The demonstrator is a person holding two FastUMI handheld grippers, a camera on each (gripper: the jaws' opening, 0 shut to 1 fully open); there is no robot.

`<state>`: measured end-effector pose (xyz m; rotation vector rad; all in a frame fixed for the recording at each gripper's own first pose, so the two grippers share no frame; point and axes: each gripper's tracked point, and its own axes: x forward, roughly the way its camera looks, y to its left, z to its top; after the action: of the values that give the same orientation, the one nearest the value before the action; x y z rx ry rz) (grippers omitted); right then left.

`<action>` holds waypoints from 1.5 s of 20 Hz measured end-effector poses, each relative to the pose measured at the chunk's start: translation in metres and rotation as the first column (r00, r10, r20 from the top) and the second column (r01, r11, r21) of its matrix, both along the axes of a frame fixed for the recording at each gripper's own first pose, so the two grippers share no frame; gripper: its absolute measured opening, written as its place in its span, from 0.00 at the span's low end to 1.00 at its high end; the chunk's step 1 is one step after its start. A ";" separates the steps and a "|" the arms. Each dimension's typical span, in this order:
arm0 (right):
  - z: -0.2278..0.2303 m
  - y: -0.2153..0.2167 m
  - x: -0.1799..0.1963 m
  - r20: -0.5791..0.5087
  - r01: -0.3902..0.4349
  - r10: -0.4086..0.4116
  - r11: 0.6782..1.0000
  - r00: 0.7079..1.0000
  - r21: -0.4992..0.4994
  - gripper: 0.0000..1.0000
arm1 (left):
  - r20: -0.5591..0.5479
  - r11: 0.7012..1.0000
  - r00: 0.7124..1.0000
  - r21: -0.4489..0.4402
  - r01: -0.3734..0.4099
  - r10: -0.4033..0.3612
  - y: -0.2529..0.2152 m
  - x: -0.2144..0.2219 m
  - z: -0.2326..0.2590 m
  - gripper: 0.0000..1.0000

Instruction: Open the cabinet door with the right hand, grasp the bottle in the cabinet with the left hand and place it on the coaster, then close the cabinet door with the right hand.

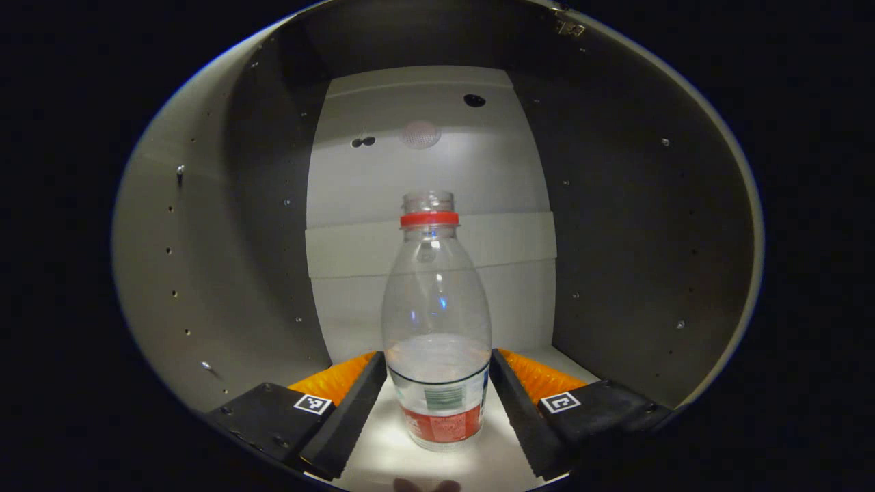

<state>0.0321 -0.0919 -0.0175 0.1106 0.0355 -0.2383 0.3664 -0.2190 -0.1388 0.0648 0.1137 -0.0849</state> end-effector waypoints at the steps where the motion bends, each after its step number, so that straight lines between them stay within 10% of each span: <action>1: 0.000 0.000 -0.001 -0.001 -0.001 0.001 1.000 1.000 -0.002 0.98 | -0.008 1.000 1.000 -0.009 0.002 -0.002 -0.001 0.002 -0.001 0.95; 6: 0.000 0.002 0.004 0.003 -0.020 0.020 1.000 1.000 -0.023 0.98 | -0.009 0.999 1.000 -0.040 -0.024 0.023 0.006 -0.009 0.004 0.76; 19: -0.004 0.004 0.010 -0.007 -0.048 0.047 0.998 0.999 -0.038 0.98 | 0.112 0.997 0.994 -0.075 0.024 -0.015 0.063 -0.153 0.089 0.76; 30: 0.001 0.006 0.021 0.014 -0.050 0.051 0.996 0.999 -0.077 0.98 | 0.111 0.997 0.994 -0.075 0.016 -0.008 0.168 -0.281 0.057 0.76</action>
<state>0.0533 -0.0862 -0.0165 0.0356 0.0134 -0.1879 0.0856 -0.0514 -0.0820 -0.0057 -0.0008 -0.0975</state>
